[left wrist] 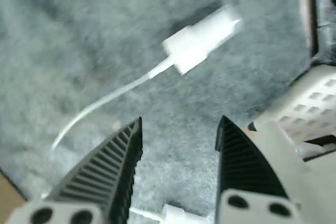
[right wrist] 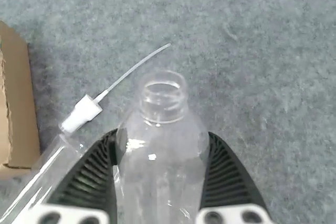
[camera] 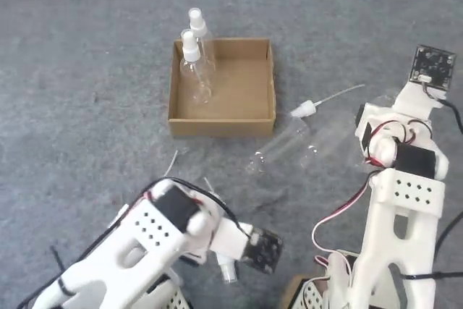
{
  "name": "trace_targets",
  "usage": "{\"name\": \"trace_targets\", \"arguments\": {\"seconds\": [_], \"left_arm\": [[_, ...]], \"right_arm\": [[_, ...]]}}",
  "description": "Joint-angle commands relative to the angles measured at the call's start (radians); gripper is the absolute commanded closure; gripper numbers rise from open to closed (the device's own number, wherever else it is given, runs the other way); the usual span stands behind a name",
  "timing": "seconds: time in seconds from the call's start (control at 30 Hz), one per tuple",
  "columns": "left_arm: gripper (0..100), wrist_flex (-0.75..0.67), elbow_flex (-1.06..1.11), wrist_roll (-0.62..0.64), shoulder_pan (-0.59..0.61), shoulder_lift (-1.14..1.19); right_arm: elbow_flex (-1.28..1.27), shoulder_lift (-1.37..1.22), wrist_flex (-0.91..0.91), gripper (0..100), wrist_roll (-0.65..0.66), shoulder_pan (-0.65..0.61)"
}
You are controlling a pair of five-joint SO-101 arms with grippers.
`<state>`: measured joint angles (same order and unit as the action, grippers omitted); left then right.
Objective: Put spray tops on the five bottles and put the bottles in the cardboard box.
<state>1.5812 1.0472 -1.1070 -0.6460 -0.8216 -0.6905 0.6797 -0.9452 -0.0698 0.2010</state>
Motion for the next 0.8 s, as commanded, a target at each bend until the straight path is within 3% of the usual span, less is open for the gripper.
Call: {"name": "trace_targets", "arguments": {"seconds": [0.0, 0.5, 0.77], "left_arm": [[79, 0.008, -0.064, -0.009, -0.094, 0.054], [79, -0.230, -0.048, -0.008, -0.265, 0.344], [79, -0.350, -0.048, -0.006, -0.287, 0.453]], "right_arm": [[0.014, 0.042, 0.035, 99.1, -0.009, 0.050], [0.014, 0.035, 0.038, 99.1, -0.008, 0.054], [0.015, 0.033, 0.038, 99.1, -0.005, 0.053]]}}
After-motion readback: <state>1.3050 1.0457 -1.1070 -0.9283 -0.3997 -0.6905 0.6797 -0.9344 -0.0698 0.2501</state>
